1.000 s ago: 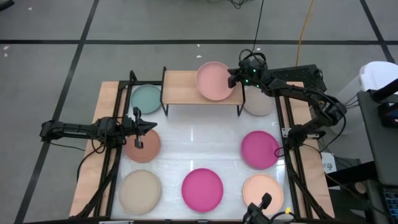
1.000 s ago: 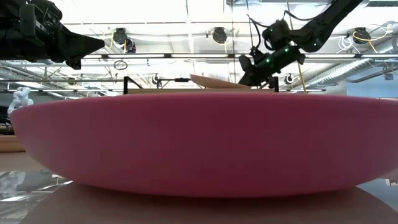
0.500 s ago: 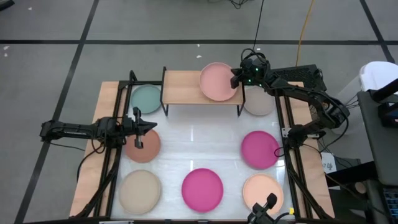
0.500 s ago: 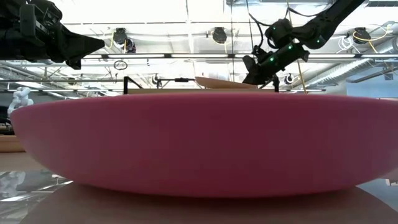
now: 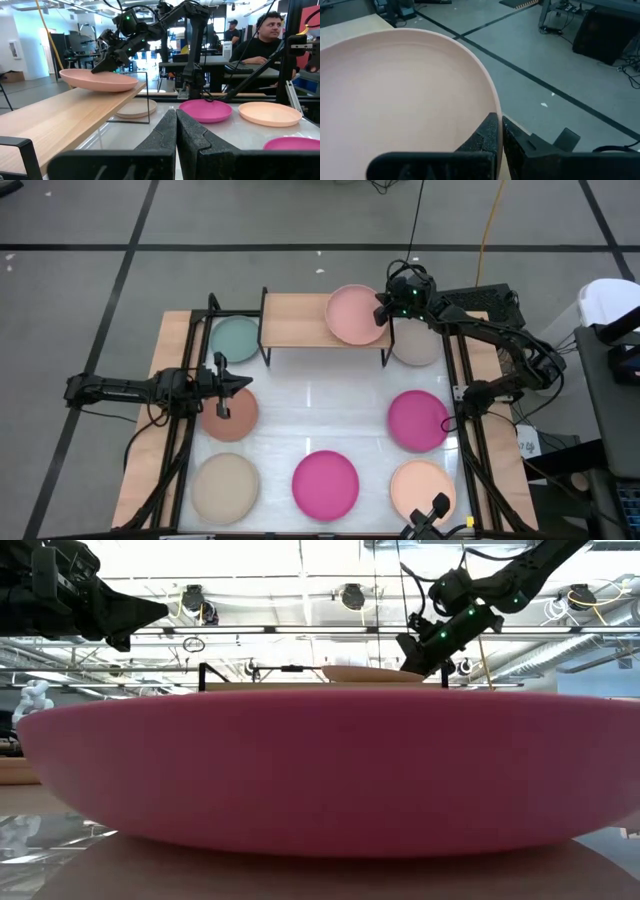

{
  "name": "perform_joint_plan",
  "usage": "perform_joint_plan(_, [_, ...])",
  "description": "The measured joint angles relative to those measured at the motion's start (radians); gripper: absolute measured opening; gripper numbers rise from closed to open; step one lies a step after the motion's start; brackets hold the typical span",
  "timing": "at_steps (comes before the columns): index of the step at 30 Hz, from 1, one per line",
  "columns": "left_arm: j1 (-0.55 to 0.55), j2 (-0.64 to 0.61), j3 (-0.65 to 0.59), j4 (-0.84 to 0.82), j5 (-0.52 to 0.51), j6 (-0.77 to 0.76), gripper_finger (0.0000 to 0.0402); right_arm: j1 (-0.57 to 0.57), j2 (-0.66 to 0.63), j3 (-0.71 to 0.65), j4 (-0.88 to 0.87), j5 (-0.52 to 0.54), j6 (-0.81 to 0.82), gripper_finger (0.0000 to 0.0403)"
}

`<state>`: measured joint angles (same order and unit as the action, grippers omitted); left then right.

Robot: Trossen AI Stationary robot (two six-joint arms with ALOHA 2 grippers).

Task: Place and stack plates onto a shelf
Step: Put the light pink plate on the shelf, then stack the bottom light brown plate on top of the light pink plate on the shelf

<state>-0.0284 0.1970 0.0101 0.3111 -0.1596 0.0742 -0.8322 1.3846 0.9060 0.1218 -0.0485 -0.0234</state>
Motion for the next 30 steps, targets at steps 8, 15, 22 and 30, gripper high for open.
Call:
perform_joint_plan(8, [0.000, 0.000, 0.000, 0.000, 0.000, 0.000, 0.0001, 0.000, 0.000, 0.000, -0.001, 0.000, -0.001, 0.0006])
perform_joint_plan(15, [0.000, 0.000, 0.000, 0.000, 0.000, 0.000, 0.0001, 0.000, 0.001, 0.000, -0.003, 0.053, -0.004, 0.0030])
perform_joint_plan(22, [0.000, 0.000, 0.000, 0.000, 0.000, 0.000, 0.0001, 0.000, 0.001, -0.001, -0.001, 0.050, -0.012, 0.0045])
perform_joint_plan(30, [0.000, 0.000, 0.000, 0.000, 0.000, 0.000, 0.0001, 0.009, -0.139, -0.002, 0.061, -0.031, 0.048, 0.0047])
